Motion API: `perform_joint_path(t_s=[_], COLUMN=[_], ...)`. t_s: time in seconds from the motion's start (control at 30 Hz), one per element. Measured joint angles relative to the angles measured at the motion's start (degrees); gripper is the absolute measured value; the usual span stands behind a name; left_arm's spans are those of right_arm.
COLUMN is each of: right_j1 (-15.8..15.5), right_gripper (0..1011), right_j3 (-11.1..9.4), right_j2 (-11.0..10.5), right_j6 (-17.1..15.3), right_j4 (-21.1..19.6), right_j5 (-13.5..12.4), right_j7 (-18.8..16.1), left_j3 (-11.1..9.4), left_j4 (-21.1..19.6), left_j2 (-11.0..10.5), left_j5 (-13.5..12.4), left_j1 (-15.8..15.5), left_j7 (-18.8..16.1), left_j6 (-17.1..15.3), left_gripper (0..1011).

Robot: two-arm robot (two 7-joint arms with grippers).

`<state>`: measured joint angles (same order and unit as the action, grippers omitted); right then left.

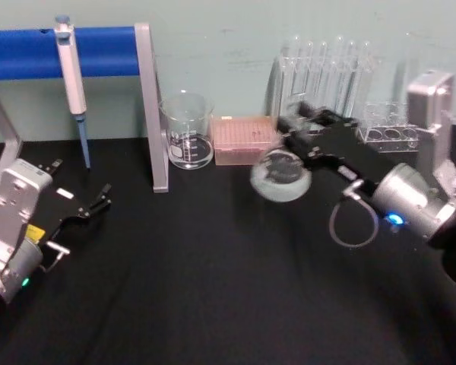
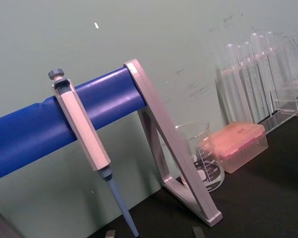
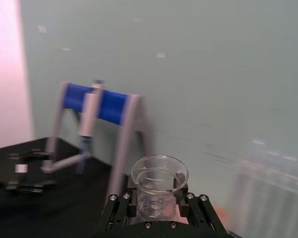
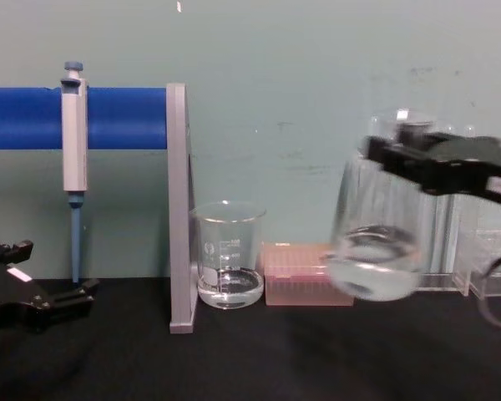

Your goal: Grasp the erlenmeyer flask with one hand, shake it three times, then place it back.

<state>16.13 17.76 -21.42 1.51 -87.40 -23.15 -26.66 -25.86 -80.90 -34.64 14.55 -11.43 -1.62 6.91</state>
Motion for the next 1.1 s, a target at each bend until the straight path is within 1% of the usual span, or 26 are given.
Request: perform_joint_path(t_s=[0.13, 0.17, 0.27, 0.37, 0.47, 0.67, 0.83, 1.0, 1.1], right_j1=[1.49, 2.10, 3.04, 3.72, 4.13, 4.21, 3.83, 2.97, 1.94], right_gripper=[450, 450, 450, 450, 450, 450, 450, 450, 450], right_j3=[2.24, 3.25, 4.93, 6.33, 7.24, 7.96, 7.85, 6.61, 5.22], right_j2=[0.53, 0.74, 1.09, 1.33, 1.34, 0.99, 0.32, -0.52, -1.19], right_j6=[0.01, 0.02, 0.06, 0.09, 0.12, 0.19, 0.48, 0.95, 1.19], right_j4=[0.77, 1.06, 1.34, 1.45, 1.45, 1.01, 0.30, -0.47, -1.27], right_j5=[-0.82, -1.16, -1.71, -2.18, -2.55, -3.09, -3.41, -3.42, -3.17], right_j7=[-2.52, -3.56, -5.19, -6.36, -6.82, -6.60, -4.79, -2.28, -0.14], left_j3=[0.00, 0.00, 0.00, 0.00, 0.00, 0.00, 0.00, 0.00, 0.00], left_j4=[0.00, 0.00, 0.00, 0.00, 0.00, 0.00, 0.00, 0.00, 0.00], left_j2=[0.00, 0.00, 0.00, 0.00, 0.00, 0.00, 0.00, 0.00, 0.00], left_j5=[0.00, 0.00, 0.00, 0.00, 0.00, 0.00, 0.00, 0.00, 0.00], left_j1=[0.00, 0.00, 0.00, 0.00, 0.00, 0.00, 0.00, 0.00, 0.00], left_j7=[0.00, 0.00, 0.00, 0.00, 0.00, 0.00, 0.00, 0.00, 0.00], left_j6=[0.00, 0.00, 0.00, 0.00, 0.00, 0.00, 0.00, 0.00, 0.00], left_gripper=[1001, 1001, 1001, 1001, 1001, 1001, 1001, 1001, 1001])
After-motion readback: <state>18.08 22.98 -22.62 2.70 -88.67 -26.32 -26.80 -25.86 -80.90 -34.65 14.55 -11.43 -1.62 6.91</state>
